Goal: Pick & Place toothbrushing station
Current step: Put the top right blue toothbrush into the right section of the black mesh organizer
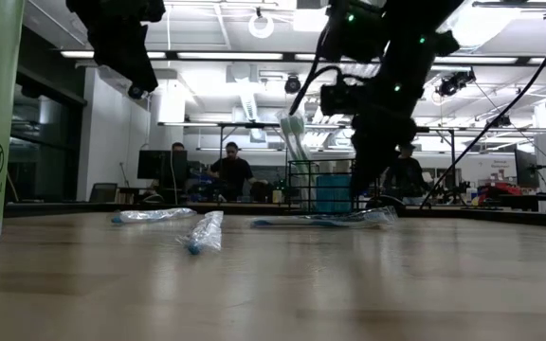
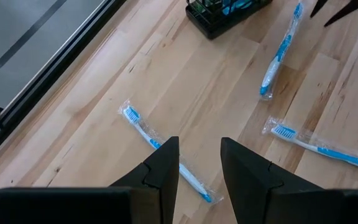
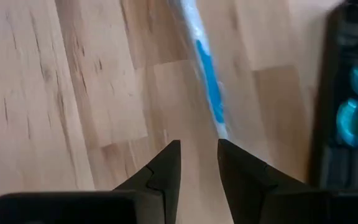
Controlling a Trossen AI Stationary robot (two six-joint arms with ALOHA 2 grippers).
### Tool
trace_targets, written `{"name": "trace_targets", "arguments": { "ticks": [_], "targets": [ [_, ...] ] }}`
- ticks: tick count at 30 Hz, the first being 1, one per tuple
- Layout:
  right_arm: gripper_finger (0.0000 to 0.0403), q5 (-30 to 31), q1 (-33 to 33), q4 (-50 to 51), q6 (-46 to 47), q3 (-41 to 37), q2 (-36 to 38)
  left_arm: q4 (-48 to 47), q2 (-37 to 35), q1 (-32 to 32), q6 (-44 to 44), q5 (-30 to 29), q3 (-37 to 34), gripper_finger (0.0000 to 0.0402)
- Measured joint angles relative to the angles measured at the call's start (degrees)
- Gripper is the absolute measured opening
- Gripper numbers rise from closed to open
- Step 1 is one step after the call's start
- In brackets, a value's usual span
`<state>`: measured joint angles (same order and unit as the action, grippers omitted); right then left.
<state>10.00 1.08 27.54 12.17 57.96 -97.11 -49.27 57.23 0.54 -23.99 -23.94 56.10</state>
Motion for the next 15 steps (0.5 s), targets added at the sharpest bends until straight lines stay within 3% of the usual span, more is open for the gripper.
{"name": "trace_targets", "arguments": {
  "ticks": [15],
  "targets": [
    [0.0097, -2.7, -0.5, -4.4, -2.1, 0.0, -5.1, 1.1, 0.0, -3.2, 0.0, 0.0, 0.0, 0.0113]
  ]
}}
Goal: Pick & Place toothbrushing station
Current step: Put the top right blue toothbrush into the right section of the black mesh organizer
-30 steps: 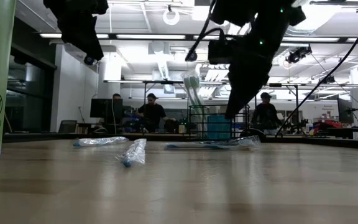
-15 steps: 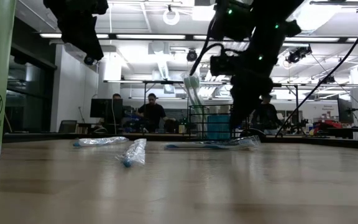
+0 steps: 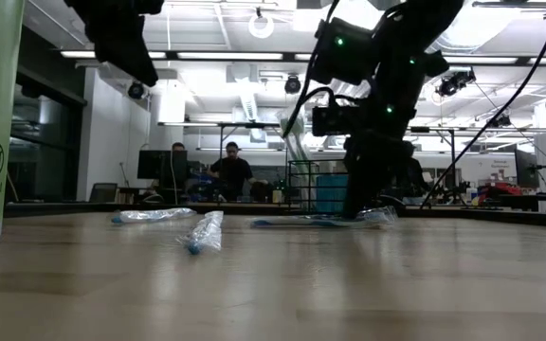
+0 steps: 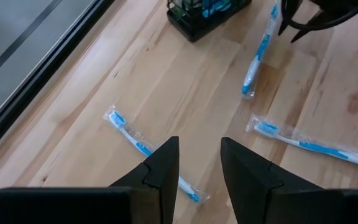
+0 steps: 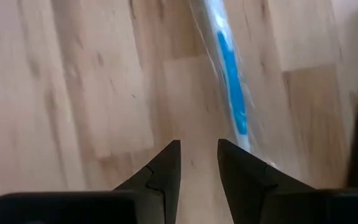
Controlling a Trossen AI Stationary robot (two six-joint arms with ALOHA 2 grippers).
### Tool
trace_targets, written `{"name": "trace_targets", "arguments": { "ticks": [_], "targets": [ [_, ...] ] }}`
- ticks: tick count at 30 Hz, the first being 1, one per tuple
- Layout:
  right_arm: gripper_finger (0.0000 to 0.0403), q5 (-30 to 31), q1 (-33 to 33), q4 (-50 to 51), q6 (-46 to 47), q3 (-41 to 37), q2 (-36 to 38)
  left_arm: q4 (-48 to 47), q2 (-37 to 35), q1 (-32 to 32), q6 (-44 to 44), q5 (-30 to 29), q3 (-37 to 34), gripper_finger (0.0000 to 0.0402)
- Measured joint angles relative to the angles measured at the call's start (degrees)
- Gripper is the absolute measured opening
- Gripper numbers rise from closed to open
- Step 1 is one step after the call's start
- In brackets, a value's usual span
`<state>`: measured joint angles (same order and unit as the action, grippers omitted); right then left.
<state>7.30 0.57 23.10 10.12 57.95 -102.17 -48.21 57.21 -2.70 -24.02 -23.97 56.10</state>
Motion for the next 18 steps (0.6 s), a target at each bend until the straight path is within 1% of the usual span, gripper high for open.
{"name": "trace_targets", "arguments": {
  "ticks": [2, 6, 8, 10, 15, 18],
  "targets": [
    [0.0097, -0.4, 0.5, -1.5, 0.7, 0.0, 0.0, 0.5, 0.0, -0.2, 0.0, 0.0, 0.0, 0.0113],
    [0.0097, -3.8, 1.8, -6.0, 0.7, 0.0, 0.0, 0.7, 0.0, -0.5, 0.0, 0.0, 0.0, 0.0113],
    [0.0097, -4.4, 2.5, -8.3, 0.5, 0.0, 0.0, 0.8, 0.0, -0.5, 0.0, 0.0, 0.0, 0.0113],
    [0.0097, -3.6, 3.2, -8.8, -0.6, 0.0, 0.0, 0.8, 0.0, -0.5, 0.0, 0.0, 0.0, 0.0113],
    [0.0097, 2.6, 2.9, -6.0, -1.4, 0.0, 0.0, 0.9, 0.0, -0.5, 0.0, 0.0, 0.0, 0.0113],
    [0.0097, 3.5, 1.5, -5.1, -1.8, 0.0, 0.0, 0.9, 0.0, -0.5, 0.0, 0.0, 0.0, 0.0113]
  ]
}}
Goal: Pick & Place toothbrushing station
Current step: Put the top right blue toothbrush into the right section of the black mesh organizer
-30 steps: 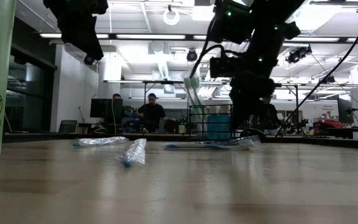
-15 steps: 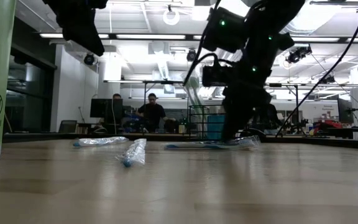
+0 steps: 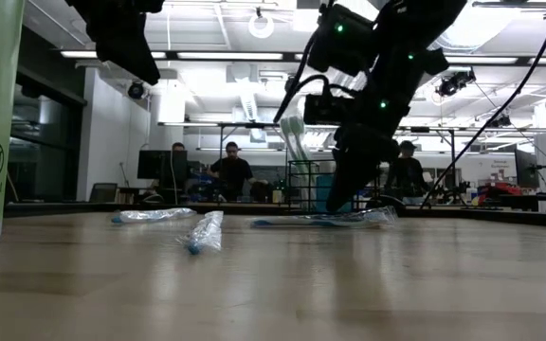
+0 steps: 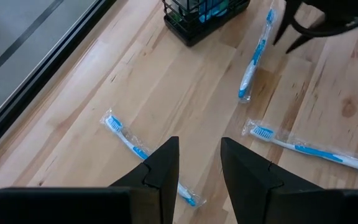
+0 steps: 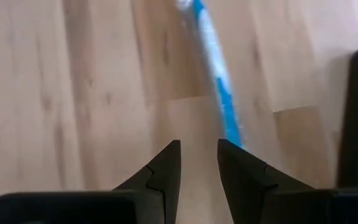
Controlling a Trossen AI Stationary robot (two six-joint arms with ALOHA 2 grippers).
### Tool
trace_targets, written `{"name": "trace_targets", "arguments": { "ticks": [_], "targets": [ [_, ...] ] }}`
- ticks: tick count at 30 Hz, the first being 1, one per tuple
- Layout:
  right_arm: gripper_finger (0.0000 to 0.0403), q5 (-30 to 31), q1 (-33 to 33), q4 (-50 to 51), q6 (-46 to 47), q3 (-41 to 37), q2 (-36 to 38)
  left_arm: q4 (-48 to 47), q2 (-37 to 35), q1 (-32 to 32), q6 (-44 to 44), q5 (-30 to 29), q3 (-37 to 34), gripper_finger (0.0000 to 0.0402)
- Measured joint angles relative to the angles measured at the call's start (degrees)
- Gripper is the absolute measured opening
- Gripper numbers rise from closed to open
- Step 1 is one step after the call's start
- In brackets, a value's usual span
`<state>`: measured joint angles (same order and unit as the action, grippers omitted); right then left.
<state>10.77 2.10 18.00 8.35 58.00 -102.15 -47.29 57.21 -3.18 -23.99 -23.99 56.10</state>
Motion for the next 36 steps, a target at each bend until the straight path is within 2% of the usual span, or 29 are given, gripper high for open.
{"name": "trace_targets", "arguments": {
  "ticks": [12, 21, 36],
  "targets": [
    [0.0097, -0.4, -2.7, -1.1, -4.6, 0.0, 0.0, 0.0, 0.0, 0.0, 0.0, 0.0, 0.0, 0.0113],
    [0.0097, 0.8, -2.6, 4.5, -3.8, 0.0, 0.0, 0.0, 0.0, 0.0, 0.1, 0.0, 0.0, 0.0113],
    [0.0097, 1.2, -3.0, 4.9, -4.0, 0.0, -0.3, 0.0, 0.0, 0.0, 0.1, 0.0, 0.0, 0.0113]
  ]
}}
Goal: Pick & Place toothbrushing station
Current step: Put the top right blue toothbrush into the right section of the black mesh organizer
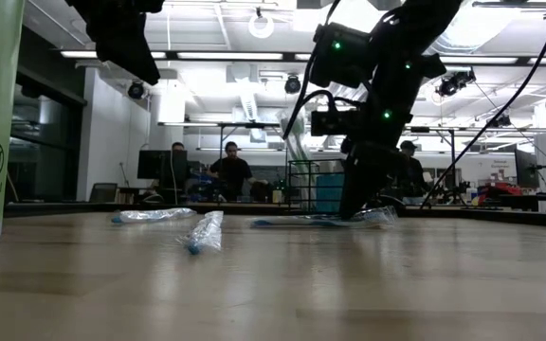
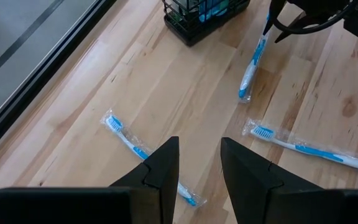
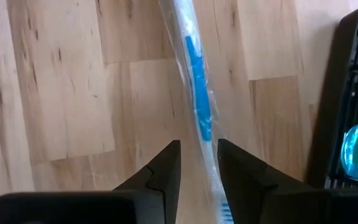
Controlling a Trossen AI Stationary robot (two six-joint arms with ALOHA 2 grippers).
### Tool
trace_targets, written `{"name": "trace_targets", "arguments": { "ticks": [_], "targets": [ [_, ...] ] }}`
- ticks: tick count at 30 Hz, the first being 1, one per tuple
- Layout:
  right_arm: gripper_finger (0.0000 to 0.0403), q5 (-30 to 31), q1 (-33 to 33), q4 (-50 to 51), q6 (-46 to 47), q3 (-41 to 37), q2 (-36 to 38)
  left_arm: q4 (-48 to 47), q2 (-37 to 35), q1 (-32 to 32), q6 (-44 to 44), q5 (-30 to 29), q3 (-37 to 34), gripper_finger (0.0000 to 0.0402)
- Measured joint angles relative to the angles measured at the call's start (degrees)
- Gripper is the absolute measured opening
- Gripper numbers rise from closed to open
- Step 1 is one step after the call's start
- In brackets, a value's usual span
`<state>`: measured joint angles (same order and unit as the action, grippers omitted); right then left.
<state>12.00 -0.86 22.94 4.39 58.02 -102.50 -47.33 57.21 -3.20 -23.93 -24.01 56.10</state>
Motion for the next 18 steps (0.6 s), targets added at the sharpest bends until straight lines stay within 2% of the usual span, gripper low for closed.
{"name": "trace_targets", "arguments": {
  "ticks": [11, 18],
  "targets": [
    [0.0097, 0.9, -1.1, 0.6, -1.1, 0.0, 0.0, 0.0, 0.0, 0.0, 0.0, 0.0, 0.0, 0.0113],
    [0.0097, -0.6, -0.6, 0.4, 0.2, 0.0, 0.0, 0.0, 0.0, 0.0, 0.0, 0.0, 0.0, 0.0113]
  ]
}}
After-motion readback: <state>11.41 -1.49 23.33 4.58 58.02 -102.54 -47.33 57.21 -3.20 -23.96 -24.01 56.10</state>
